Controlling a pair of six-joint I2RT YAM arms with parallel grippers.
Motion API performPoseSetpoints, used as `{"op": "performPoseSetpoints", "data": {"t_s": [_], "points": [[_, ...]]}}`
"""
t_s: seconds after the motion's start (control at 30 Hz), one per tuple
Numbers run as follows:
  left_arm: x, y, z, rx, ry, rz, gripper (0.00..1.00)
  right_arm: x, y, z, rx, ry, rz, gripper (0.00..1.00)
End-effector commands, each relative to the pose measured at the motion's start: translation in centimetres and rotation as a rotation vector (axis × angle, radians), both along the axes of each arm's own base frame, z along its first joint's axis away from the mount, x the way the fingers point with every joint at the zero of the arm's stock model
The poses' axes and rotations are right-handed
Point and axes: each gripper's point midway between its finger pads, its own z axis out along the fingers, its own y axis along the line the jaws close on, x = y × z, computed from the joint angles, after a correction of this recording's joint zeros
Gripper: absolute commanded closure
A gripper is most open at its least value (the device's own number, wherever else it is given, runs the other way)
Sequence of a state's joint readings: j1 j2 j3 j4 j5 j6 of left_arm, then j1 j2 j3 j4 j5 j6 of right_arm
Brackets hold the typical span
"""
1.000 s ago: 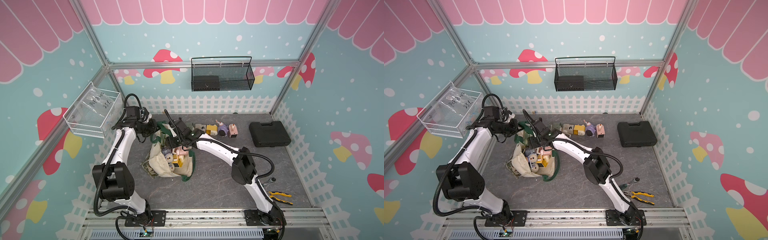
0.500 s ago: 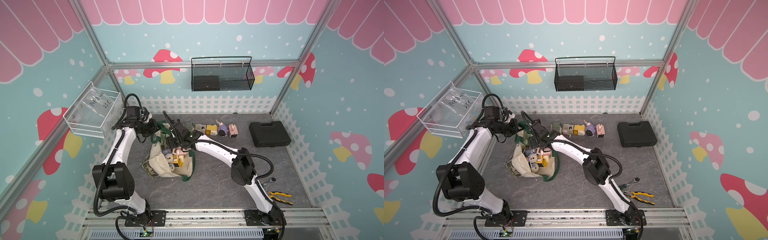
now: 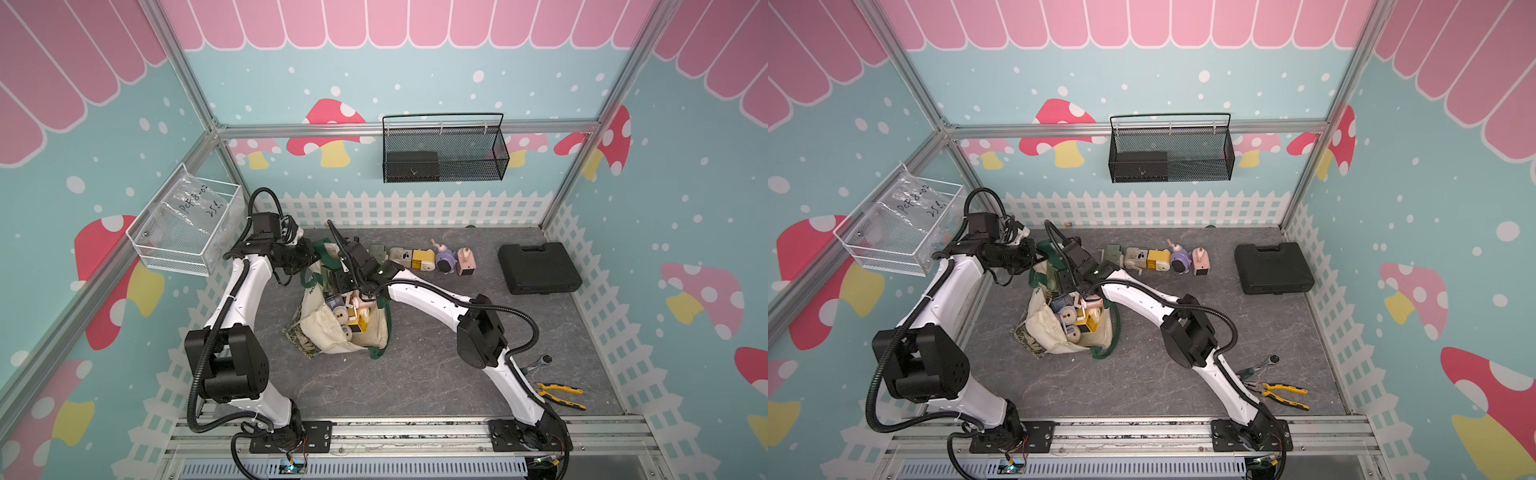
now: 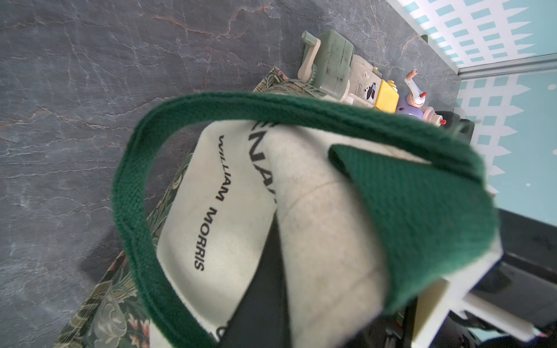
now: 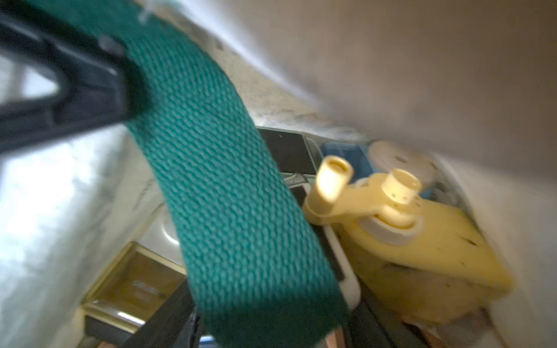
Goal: Take out the pencil sharpeners from the tote bags
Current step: Pick up the pencil sharpener from the canvas bag.
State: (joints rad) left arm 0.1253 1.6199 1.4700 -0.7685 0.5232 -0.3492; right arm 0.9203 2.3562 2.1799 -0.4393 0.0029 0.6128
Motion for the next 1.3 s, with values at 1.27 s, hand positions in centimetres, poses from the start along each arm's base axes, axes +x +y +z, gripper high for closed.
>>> {"op": "performPoseSetpoints", "data": {"t_s": [1.27], "points": [[0.5, -1.3, 3.7, -0.045, -0.126, -0.056, 1.00, -6.7, -3.6, 9.8, 0.142, -0.222, 0.240, 0.64]]}}
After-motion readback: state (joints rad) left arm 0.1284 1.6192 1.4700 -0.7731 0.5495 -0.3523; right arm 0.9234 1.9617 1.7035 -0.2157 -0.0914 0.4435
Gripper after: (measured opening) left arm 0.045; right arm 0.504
